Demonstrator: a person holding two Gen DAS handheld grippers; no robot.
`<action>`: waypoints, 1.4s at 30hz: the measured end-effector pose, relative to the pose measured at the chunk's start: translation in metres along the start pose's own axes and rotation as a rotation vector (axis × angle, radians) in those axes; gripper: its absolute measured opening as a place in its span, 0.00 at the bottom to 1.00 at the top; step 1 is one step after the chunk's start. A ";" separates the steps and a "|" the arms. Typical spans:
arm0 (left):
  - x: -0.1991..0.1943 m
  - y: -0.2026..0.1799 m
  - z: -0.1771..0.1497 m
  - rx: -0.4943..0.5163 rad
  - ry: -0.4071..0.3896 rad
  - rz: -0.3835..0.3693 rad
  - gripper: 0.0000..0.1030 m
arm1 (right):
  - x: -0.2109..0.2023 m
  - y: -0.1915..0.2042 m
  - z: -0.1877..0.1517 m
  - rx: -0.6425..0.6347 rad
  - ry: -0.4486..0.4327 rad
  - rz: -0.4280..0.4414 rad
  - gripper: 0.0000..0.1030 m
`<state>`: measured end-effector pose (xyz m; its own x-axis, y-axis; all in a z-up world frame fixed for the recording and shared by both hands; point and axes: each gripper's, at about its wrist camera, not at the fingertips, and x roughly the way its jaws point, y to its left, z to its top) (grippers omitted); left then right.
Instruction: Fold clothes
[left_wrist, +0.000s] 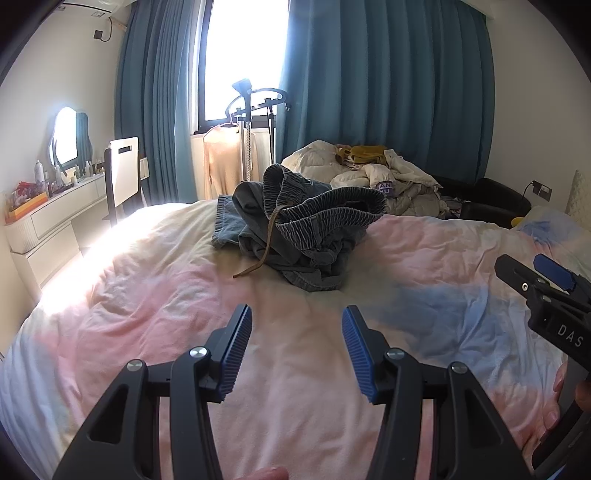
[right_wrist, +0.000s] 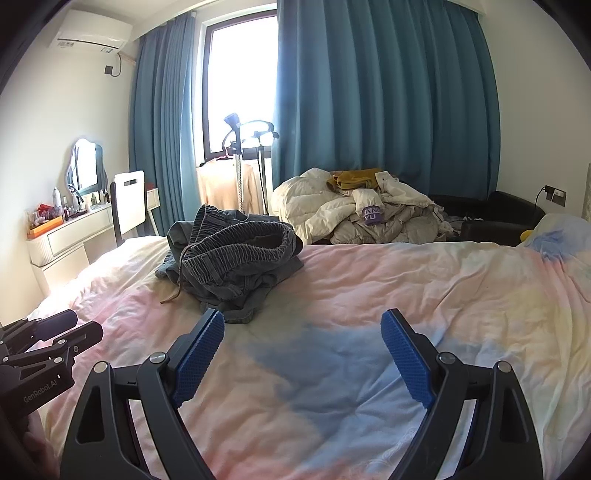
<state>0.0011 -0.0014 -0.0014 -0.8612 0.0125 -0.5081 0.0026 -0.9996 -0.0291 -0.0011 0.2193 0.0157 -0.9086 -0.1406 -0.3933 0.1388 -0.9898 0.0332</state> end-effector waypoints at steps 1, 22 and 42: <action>0.000 0.000 0.000 -0.001 0.001 -0.001 0.51 | 0.000 0.000 0.000 0.001 0.000 0.001 0.86; 0.010 0.006 0.023 -0.034 0.022 -0.014 0.51 | -0.001 -0.007 0.001 0.027 -0.019 0.008 0.86; 0.080 0.039 0.057 -0.103 0.049 0.029 0.51 | 0.122 -0.011 0.030 0.073 0.079 0.091 0.75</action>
<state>-0.0970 -0.0411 0.0055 -0.8341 -0.0124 -0.5515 0.0812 -0.9916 -0.1005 -0.1251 0.2124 -0.0048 -0.8591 -0.2301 -0.4571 0.1875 -0.9726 0.1372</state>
